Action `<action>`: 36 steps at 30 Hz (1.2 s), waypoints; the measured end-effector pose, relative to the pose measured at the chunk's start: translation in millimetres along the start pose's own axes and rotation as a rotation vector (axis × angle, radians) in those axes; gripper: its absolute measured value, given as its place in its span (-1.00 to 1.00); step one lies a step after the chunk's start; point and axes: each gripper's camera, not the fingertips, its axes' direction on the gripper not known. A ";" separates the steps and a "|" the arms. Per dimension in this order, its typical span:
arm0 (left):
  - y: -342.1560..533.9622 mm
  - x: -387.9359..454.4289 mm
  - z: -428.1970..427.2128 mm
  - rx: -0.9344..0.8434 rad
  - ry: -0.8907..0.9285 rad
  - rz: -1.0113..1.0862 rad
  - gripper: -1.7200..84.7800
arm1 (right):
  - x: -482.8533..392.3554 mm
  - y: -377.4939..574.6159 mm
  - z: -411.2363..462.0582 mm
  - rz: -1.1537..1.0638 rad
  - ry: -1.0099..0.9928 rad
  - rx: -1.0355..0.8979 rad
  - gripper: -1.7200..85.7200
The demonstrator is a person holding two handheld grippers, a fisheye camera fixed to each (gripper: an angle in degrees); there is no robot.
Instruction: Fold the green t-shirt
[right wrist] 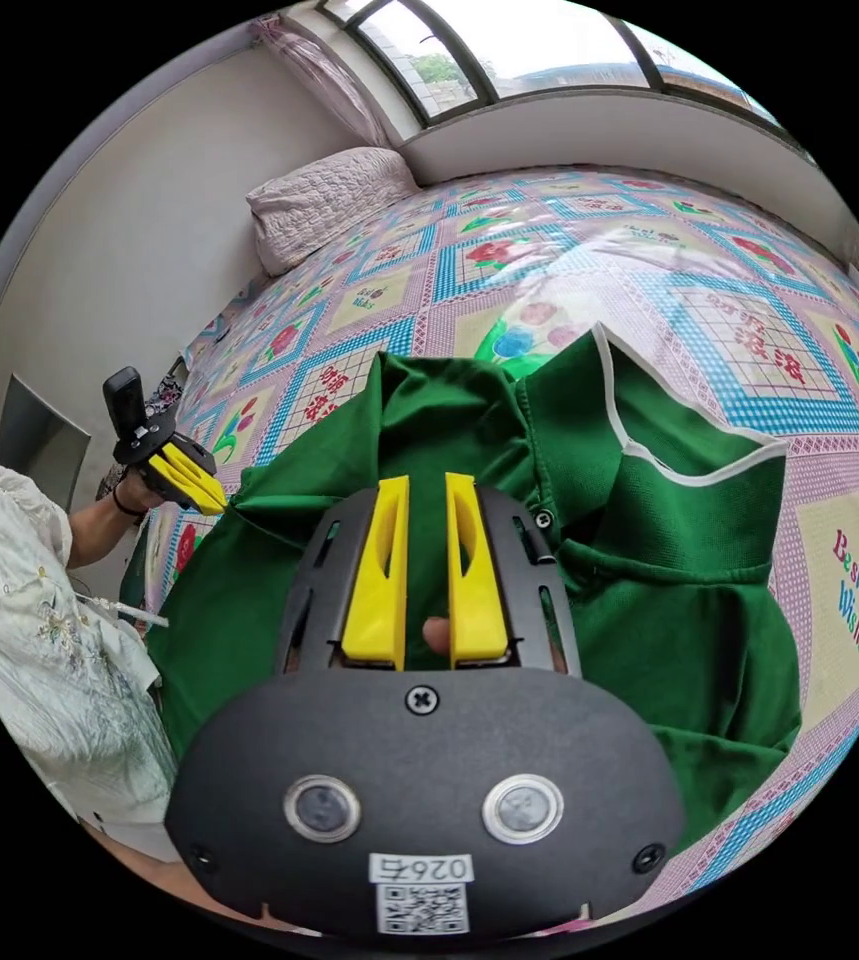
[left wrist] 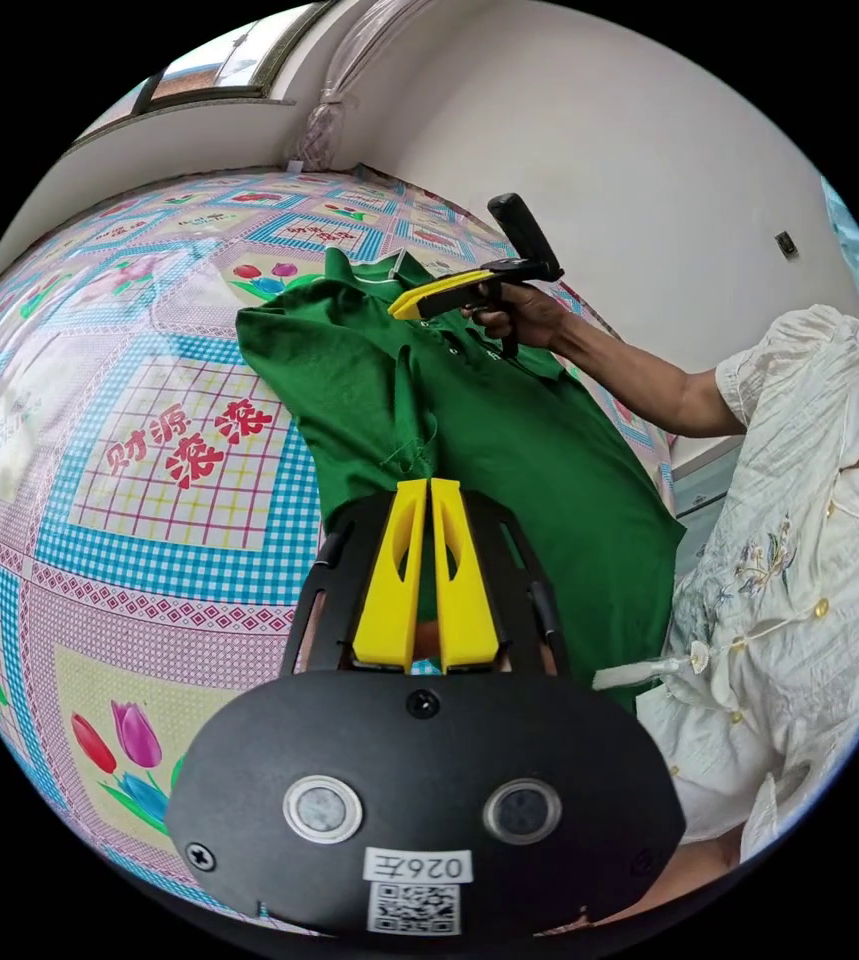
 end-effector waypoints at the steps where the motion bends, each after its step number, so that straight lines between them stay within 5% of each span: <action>1: 1.0 -1.2 -2.1 0.009 0.012 -0.002 -0.98 | -8.9 -4.2 -2.8 -0.014 -0.003 0.016 -0.91; 6: -10.9 -7.8 7.1 0.030 0.036 -0.010 -0.98 | -67.3 -29.8 25.5 -0.150 -0.098 0.002 -0.97; 10: -22.7 -21.1 30.6 0.005 0.104 -0.040 -0.95 | -101.4 -49.1 90.5 -0.254 0.059 -0.256 -0.98; 14: -12.1 -38.3 29.6 0.025 0.212 -0.089 -0.89 | -99.1 -60.2 89.5 -0.227 0.055 -0.253 -0.98; 19: 38.2 -89.8 -7.8 0.265 0.481 -0.265 -0.88 | -104.2 -63.4 89.7 -0.203 0.013 -0.249 -0.98; 23: 31.1 -109.1 -29.7 0.414 0.476 -0.298 -0.97 | -124.7 -61.0 72.6 -0.196 0.059 -0.211 -0.98; 29: -90.9 -126.3 7.9 0.254 0.444 -0.159 -0.98 | -152.3 -53.5 51.9 -0.164 0.043 -0.152 -0.98; 36: -137.6 -186.1 47.5 0.051 0.249 -0.309 -0.98 | -161.2 -45.4 56.1 -0.090 0.151 -0.195 -0.98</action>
